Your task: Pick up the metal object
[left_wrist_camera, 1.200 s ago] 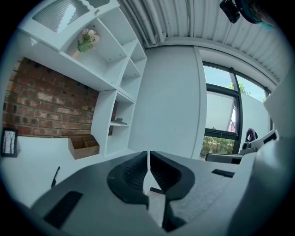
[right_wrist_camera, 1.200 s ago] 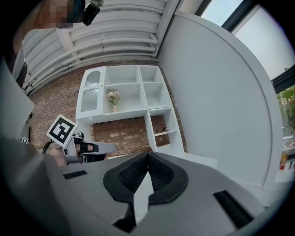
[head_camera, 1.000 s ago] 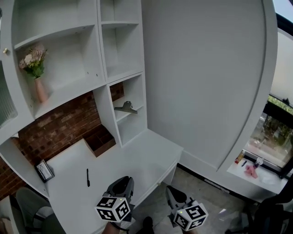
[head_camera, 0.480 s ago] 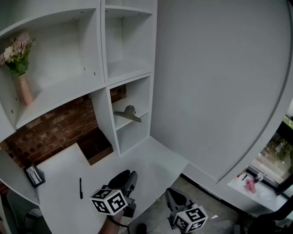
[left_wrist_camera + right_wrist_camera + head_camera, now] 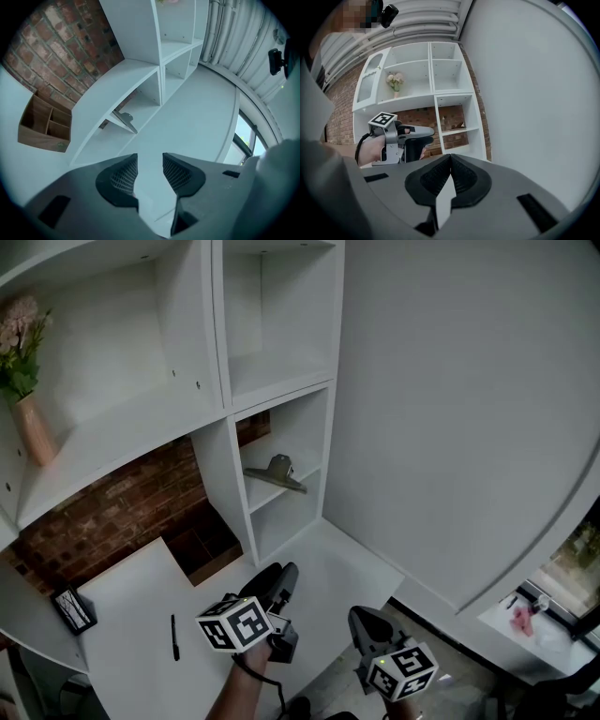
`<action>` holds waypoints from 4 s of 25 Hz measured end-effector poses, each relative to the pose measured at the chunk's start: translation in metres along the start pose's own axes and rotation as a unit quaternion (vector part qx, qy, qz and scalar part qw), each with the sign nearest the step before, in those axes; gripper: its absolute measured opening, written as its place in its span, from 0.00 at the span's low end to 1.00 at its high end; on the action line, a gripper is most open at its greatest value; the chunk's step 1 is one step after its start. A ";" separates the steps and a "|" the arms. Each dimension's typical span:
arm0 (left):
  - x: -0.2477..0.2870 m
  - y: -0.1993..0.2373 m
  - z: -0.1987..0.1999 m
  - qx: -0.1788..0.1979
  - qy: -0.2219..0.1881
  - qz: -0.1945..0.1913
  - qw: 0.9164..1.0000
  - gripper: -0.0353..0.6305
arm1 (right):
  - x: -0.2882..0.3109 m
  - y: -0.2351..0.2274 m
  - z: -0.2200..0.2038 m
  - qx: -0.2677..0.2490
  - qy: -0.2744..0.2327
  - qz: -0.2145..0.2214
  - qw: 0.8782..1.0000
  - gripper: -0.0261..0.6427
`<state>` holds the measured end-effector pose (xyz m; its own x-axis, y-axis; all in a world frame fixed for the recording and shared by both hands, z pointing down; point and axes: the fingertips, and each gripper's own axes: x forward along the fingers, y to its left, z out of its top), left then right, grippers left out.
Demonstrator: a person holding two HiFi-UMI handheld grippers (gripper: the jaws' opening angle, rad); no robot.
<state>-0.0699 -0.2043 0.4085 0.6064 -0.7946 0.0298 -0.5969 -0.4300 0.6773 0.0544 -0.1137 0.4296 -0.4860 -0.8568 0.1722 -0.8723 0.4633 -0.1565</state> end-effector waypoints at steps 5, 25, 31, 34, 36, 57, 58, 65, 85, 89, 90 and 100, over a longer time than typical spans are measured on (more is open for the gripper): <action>0.026 0.011 0.010 -0.025 -0.006 0.007 1.000 0.29 | 0.025 -0.012 0.008 0.006 0.003 0.012 1.000 0.05; 0.142 0.056 0.037 -0.117 -0.060 0.069 0.989 0.29 | 0.136 -0.086 0.028 0.007 0.028 0.118 0.993 0.05; 0.167 0.064 0.049 -0.120 -0.076 0.081 0.987 0.29 | 0.155 -0.104 0.026 0.013 0.037 0.137 0.990 0.05; 0.176 0.067 0.058 -0.122 -0.086 0.086 0.985 0.29 | 0.164 -0.109 0.024 0.018 0.042 0.145 0.988 0.05; 0.181 0.071 0.063 -0.127 -0.090 0.088 0.984 0.29 | 0.168 -0.112 0.023 0.020 0.045 0.148 0.988 0.05; 0.213 0.093 0.079 -0.221 -0.120 0.058 0.966 0.21 | 0.195 -0.123 0.016 0.027 0.063 0.171 0.983 0.05; 0.213 0.093 0.079 -0.220 -0.119 0.058 0.967 0.20 | 0.196 -0.123 0.016 0.026 0.063 0.172 0.983 0.05; 0.208 0.086 0.069 -0.192 -0.109 0.056 0.974 0.17 | 0.192 -0.125 0.016 0.026 0.063 0.169 0.983 0.05; 0.178 0.054 0.054 -0.072 -0.106 0.054 0.990 0.15 | 0.181 -0.127 0.019 0.019 0.057 0.167 0.984 0.05; 0.163 0.051 0.053 -0.020 -0.098 0.079 0.992 0.15 | 0.181 -0.122 0.022 0.016 0.054 0.174 0.983 0.05; 0.160 0.050 0.053 -0.005 -0.096 0.086 0.992 0.15 | 0.181 -0.121 0.024 0.015 0.053 0.176 0.983 0.05; 0.115 0.034 0.044 0.104 -0.082 0.145 0.981 0.15 | 0.175 -0.107 0.033 0.006 0.040 0.188 0.981 0.05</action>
<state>-0.0433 -0.3294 0.4020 0.3133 -0.9472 0.0684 -0.8365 -0.2411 0.4921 0.0642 -0.3203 0.4445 -0.7768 -0.6045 0.1763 -0.6296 0.7406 -0.2347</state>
